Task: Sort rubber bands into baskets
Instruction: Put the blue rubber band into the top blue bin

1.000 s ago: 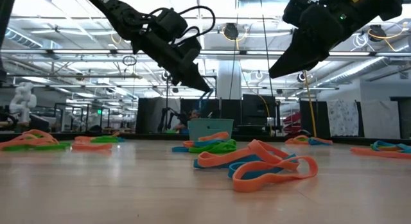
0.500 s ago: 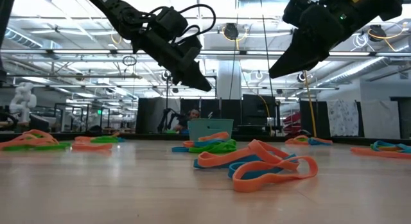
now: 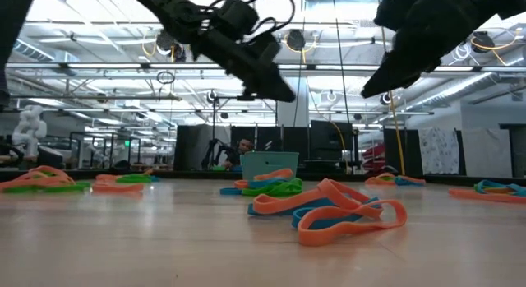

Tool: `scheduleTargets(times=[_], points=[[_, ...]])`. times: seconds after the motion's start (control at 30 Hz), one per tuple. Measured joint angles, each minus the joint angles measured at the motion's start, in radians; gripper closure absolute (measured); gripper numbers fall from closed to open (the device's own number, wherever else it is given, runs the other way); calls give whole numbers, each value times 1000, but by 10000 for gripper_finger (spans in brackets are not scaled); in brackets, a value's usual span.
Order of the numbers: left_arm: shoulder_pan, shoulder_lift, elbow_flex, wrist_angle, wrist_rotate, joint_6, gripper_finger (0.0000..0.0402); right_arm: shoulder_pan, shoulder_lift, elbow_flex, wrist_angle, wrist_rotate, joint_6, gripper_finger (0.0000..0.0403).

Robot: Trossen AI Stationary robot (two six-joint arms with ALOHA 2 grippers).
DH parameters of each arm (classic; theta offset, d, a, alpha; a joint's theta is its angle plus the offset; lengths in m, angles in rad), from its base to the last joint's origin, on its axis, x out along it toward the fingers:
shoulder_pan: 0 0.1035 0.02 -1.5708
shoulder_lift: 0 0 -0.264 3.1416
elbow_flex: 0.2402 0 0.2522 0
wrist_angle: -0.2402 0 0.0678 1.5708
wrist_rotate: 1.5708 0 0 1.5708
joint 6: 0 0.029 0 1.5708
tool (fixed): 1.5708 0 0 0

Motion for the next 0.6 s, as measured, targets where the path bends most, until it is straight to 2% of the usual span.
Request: scheduleTargets(times=[0.2,0.43,0.6], points=[[-1,181,249,-35,85,4,327,19,-123,0,-209,29,125,248],[-33,408,581,-121,91,27,327,55,-204,0,-471,151,309,248],[-52,589,814,-172,92,15,327,67,-212,0,-608,157,429,248]])
